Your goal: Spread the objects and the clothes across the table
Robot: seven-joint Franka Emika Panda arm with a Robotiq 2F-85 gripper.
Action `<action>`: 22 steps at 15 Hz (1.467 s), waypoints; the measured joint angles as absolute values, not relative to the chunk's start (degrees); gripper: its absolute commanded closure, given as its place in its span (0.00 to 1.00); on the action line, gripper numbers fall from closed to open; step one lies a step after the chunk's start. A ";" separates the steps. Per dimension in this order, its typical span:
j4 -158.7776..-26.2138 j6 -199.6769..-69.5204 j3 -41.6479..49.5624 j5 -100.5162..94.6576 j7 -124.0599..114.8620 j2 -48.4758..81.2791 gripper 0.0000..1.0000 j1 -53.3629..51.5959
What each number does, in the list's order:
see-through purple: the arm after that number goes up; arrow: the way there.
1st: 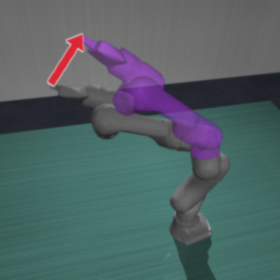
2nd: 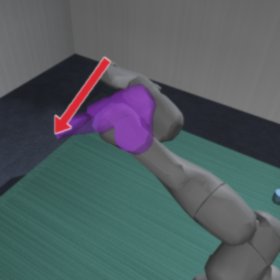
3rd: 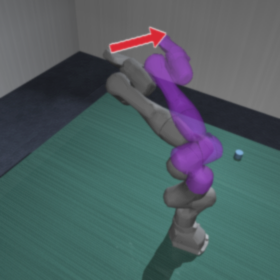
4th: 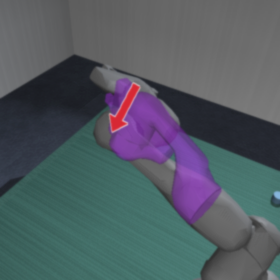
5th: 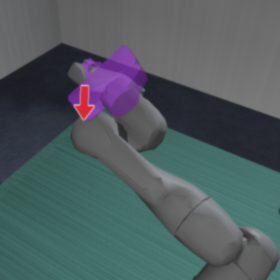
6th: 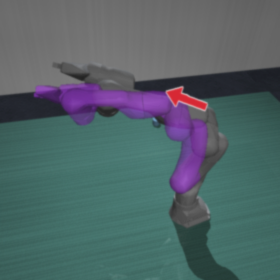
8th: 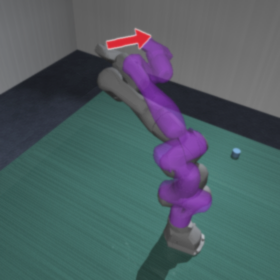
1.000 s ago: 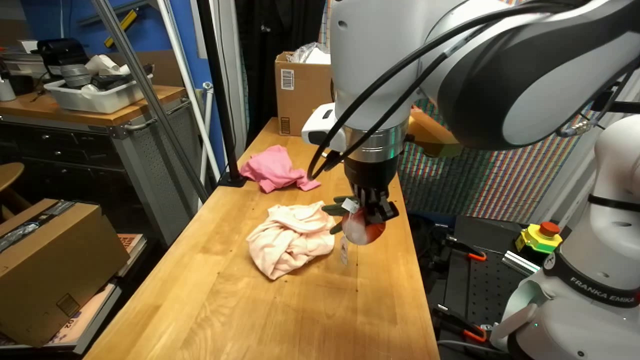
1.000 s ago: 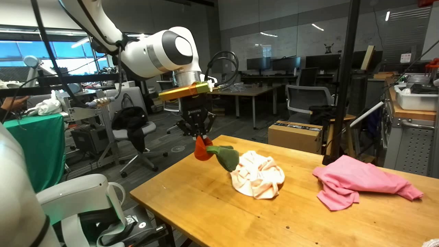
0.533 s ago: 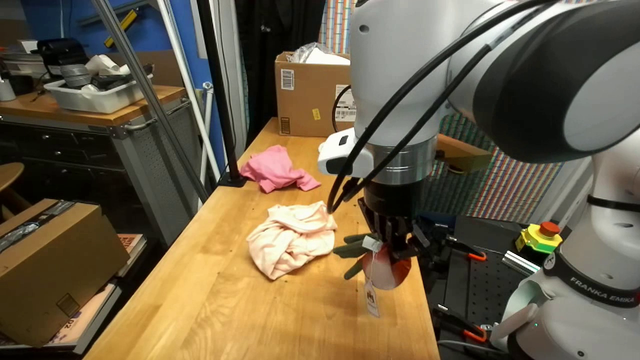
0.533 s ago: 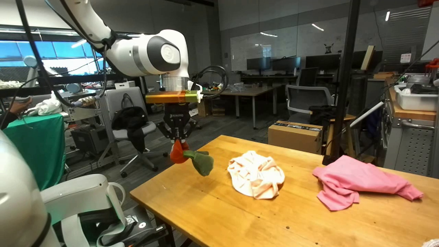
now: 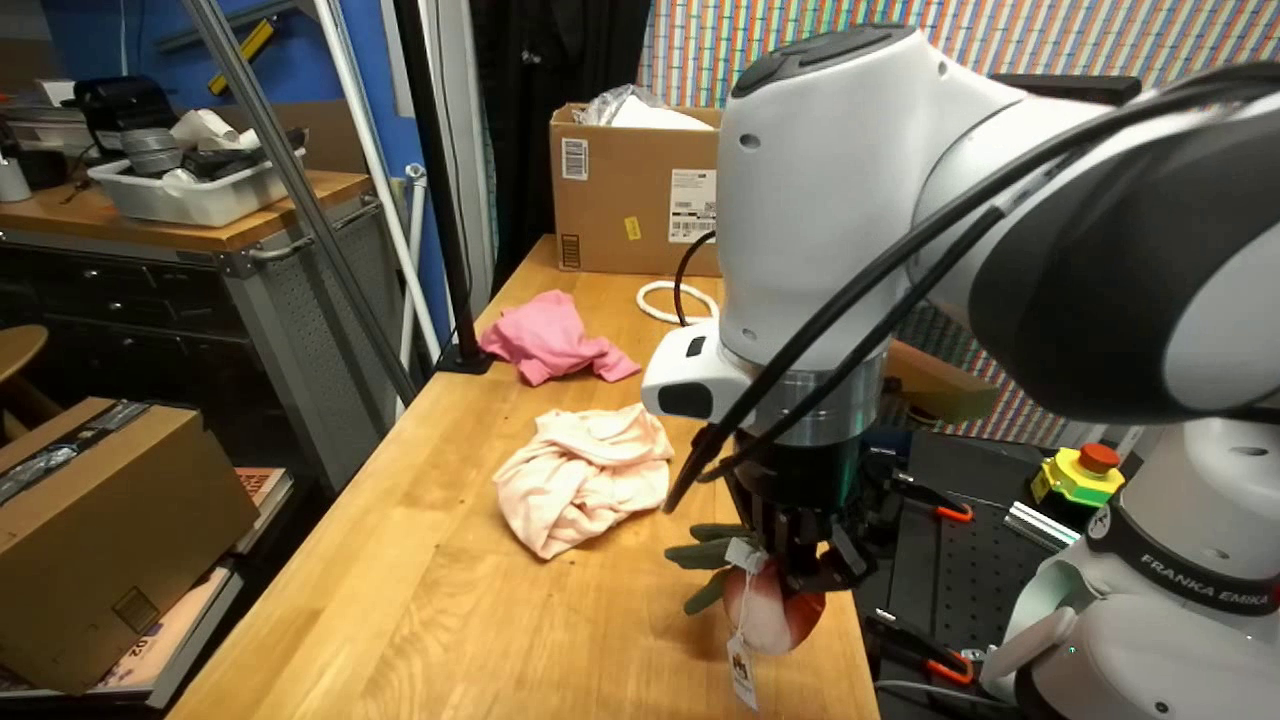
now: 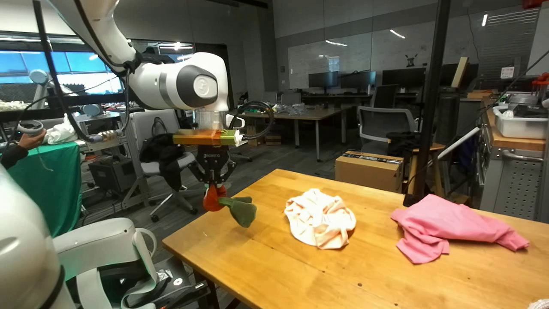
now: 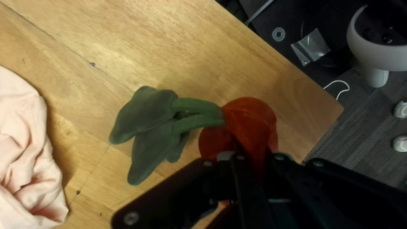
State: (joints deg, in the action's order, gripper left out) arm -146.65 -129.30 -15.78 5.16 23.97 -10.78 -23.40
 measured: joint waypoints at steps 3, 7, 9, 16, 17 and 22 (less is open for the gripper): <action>-147.71 -134.30 -17.12 3.23 17.48 -7.98 0.96 -23.27; -147.91 -136.95 -18.33 -2.22 6.03 -3.88 0.98 -22.85; -147.85 -137.03 -18.57 -4.34 2.09 -2.38 0.64 -22.82; -147.28 -136.88 -18.72 -6.40 -1.40 -0.67 0.13 -22.82; -147.19 -136.80 -18.82 -6.40 -1.40 -0.67 0.05 -22.82; -145.47 -131.60 -20.11 -6.25 -1.36 -1.47 0.00 -22.87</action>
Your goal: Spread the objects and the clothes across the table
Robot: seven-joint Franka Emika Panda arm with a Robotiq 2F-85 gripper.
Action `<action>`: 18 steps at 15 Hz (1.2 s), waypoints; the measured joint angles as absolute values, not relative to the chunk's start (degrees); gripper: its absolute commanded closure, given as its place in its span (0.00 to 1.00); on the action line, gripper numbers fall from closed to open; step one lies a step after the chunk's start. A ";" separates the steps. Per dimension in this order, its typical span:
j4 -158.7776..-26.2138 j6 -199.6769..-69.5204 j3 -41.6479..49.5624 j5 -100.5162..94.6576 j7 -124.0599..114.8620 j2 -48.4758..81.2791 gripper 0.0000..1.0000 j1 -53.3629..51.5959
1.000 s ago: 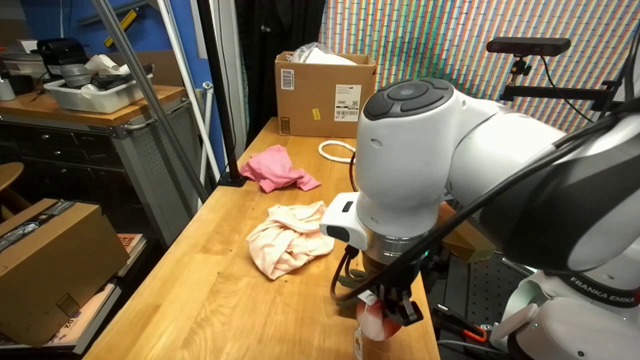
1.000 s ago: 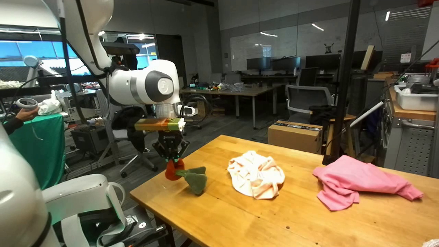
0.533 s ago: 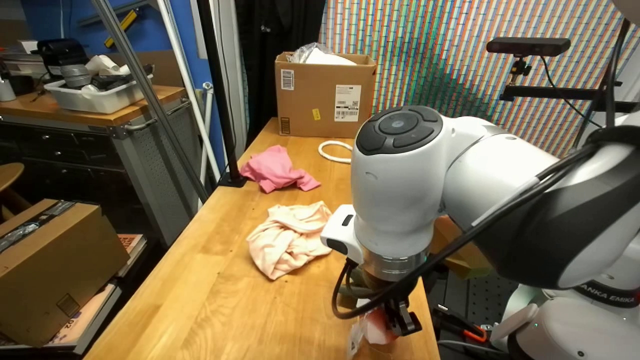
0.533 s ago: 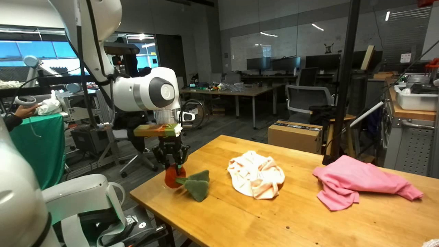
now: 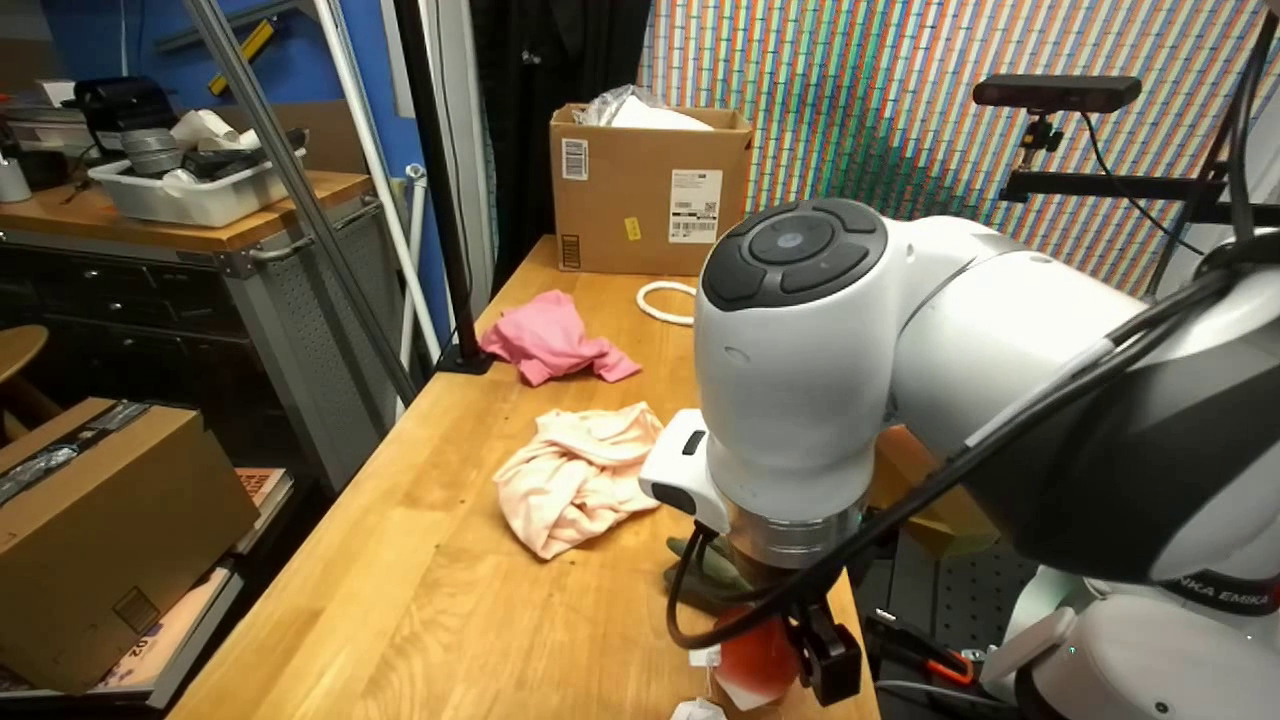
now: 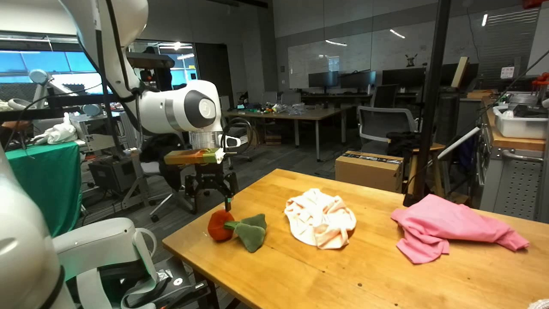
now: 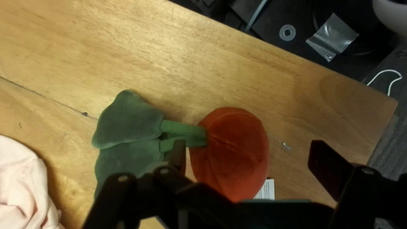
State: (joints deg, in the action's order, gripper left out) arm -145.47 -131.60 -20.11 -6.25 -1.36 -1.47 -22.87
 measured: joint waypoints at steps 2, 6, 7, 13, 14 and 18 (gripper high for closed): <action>-143.79 -125.19 -20.68 -5.99 -0.93 -3.17 0.00 -22.95; -139.04 -106.78 -21.00 -5.55 3.40 -8.91 0.00 -23.03; -137.77 -102.21 -20.86 -5.58 4.78 -10.43 0.00 -22.98; -131.40 -84.81 -18.83 -8.04 9.43 -22.04 0.00 -22.76; -131.26 -83.76 -18.25 -8.87 9.46 -24.60 0.00 -22.72; -132.40 -81.66 -15.04 -12.77 9.43 -37.07 0.00 -22.57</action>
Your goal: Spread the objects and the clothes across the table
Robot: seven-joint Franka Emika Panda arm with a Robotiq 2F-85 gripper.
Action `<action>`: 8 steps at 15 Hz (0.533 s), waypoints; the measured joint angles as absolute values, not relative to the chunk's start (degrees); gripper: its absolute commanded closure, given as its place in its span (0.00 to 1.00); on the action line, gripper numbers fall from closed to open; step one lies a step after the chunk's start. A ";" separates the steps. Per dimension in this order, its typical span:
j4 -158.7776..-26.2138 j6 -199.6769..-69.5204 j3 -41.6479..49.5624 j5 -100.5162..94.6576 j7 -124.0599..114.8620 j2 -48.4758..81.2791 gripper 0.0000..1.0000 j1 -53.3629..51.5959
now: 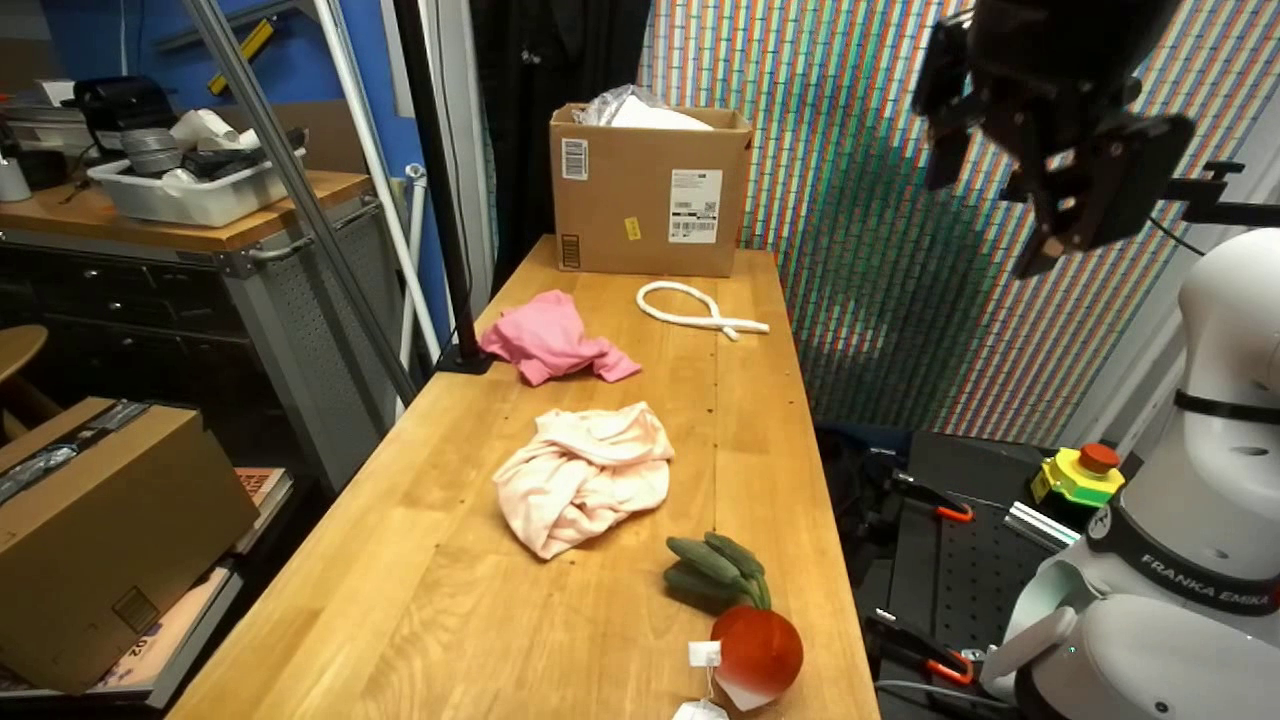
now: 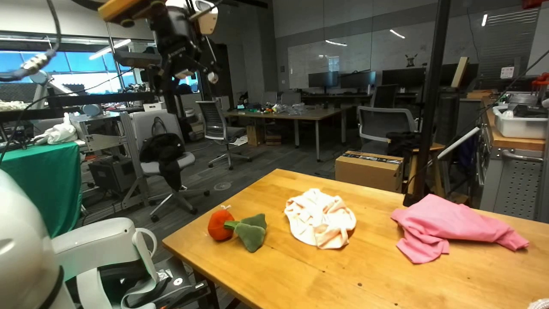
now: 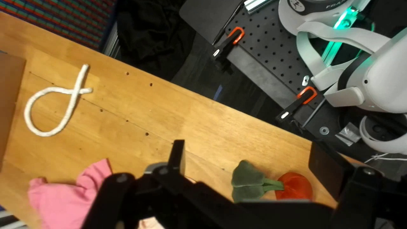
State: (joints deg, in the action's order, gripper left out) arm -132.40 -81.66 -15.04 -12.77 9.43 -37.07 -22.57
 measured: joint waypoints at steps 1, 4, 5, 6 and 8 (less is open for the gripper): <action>-133.11 -81.35 -14.03 -13.69 9.39 -40.60 0.00 -22.58; -136.15 -80.43 -10.65 -16.88 9.01 -51.45 0.00 -22.58; -137.33 -80.16 -9.66 -17.82 8.84 -54.95 0.00 -22.38; -138.66 -80.06 -8.80 -18.74 8.65 -58.48 0.00 -21.88; -141.28 -80.02 -7.36 -20.10 8.46 -64.99 0.00 -20.53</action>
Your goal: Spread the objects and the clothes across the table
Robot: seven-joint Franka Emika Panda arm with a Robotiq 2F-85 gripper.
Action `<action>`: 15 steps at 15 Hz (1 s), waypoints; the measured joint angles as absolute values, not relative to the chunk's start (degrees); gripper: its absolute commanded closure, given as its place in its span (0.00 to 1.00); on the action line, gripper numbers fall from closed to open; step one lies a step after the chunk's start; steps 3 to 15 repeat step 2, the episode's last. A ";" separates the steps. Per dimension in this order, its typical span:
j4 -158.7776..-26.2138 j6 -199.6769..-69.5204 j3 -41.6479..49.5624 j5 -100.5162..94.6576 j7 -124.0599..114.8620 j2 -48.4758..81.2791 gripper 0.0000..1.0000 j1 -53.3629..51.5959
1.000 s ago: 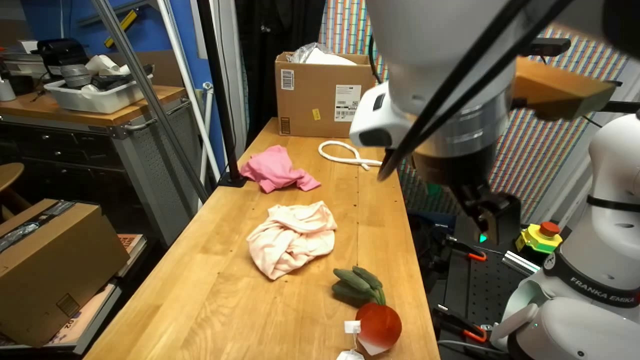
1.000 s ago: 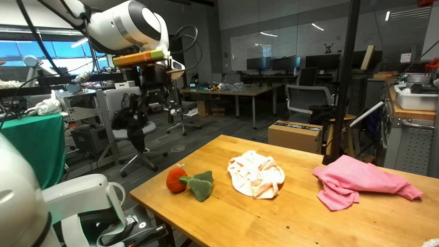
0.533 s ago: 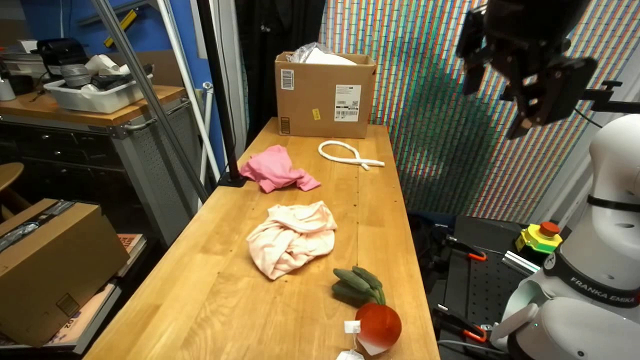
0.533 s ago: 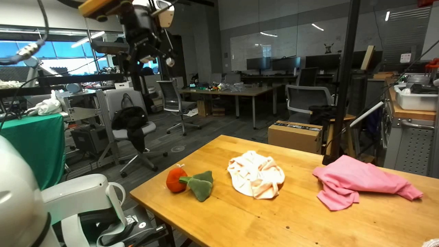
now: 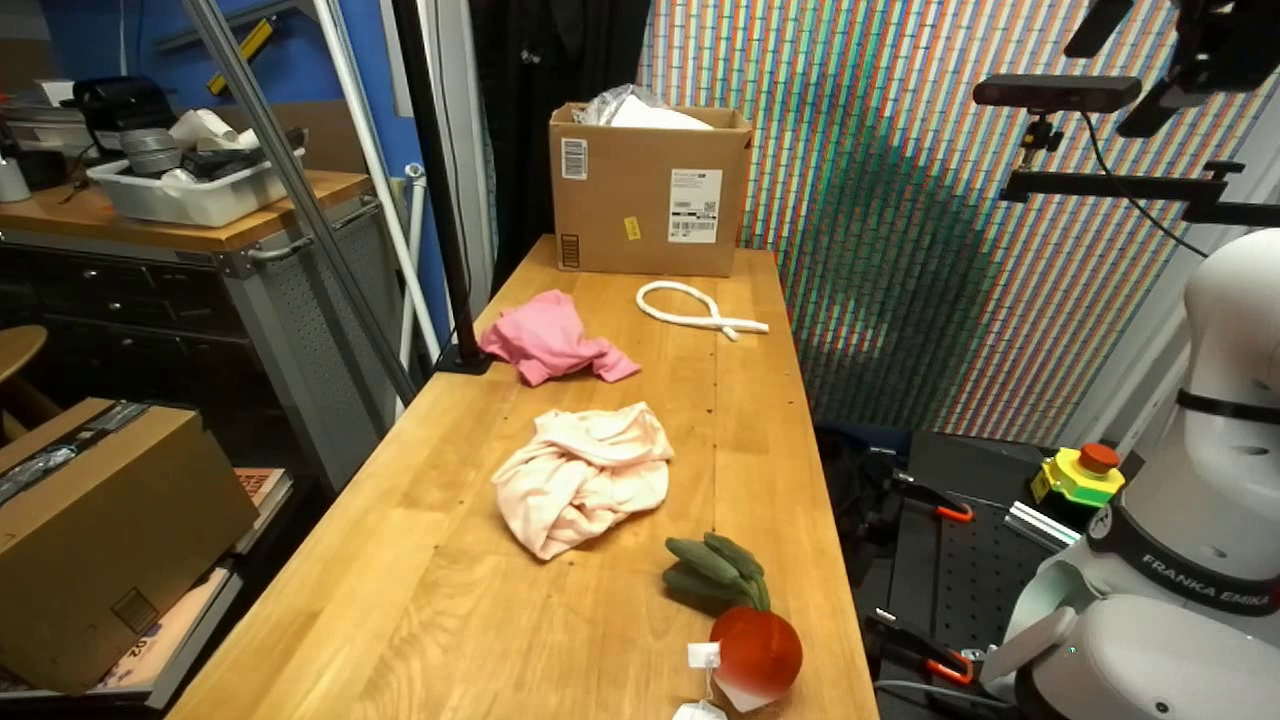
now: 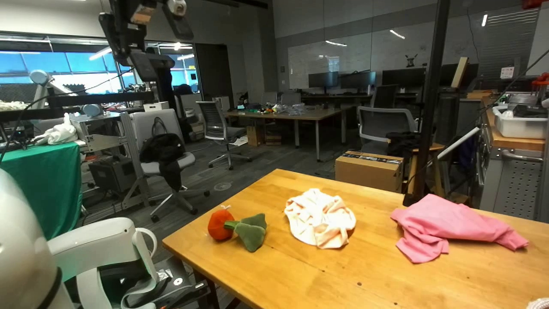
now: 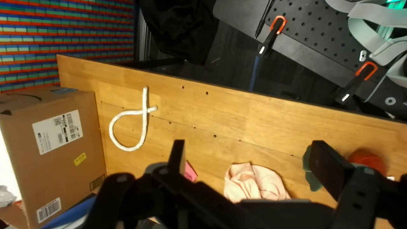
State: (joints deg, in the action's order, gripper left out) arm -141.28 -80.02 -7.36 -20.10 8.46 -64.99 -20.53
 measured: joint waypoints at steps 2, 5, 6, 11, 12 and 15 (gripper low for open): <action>-143.05 -80.02 -7.10 -20.12 8.46 -68.72 0.00 -19.97; -143.05 -80.02 -7.10 -20.12 8.46 -68.72 0.00 -19.97; -143.05 -80.02 -7.10 -20.12 8.46 -68.72 0.00 -19.97; -143.05 -80.02 -7.10 -20.12 8.46 -68.72 0.00 -19.97; -143.05 -80.02 -7.10 -20.12 8.46 -68.72 0.00 -19.97; -143.05 -80.02 -7.10 -20.12 8.46 -68.72 0.00 -19.97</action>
